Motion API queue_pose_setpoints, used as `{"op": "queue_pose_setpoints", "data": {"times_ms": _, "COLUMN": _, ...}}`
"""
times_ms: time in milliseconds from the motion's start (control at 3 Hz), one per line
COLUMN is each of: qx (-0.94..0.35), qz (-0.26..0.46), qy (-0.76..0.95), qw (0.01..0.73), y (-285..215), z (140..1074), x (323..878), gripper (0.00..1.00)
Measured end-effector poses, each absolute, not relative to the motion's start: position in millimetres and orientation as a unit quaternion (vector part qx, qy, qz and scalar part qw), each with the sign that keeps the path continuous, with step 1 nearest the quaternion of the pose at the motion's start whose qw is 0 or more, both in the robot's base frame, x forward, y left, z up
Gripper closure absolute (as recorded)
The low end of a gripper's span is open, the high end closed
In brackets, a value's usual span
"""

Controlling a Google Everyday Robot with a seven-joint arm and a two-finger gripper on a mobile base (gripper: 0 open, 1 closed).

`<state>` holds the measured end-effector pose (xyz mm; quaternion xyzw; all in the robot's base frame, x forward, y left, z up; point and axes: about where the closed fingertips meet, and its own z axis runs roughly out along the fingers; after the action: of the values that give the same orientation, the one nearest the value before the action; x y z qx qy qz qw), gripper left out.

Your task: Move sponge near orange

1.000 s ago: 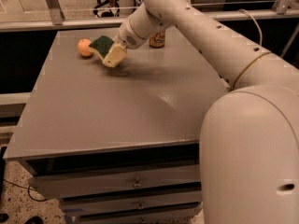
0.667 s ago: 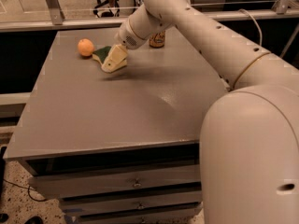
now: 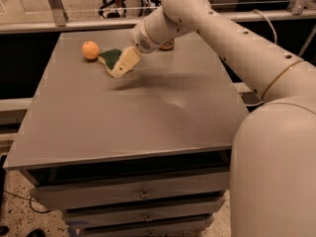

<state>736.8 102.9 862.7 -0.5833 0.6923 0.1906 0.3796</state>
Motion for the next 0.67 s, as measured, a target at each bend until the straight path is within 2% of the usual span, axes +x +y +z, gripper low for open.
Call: {"op": "queue_pose_setpoints", "data": {"times_ms": 667, "qx": -0.514, "qz": 0.246, "qy": 0.664, "qw": 0.485, "y": 71, "z": 878, "x": 679, "gripper": 0.00}}
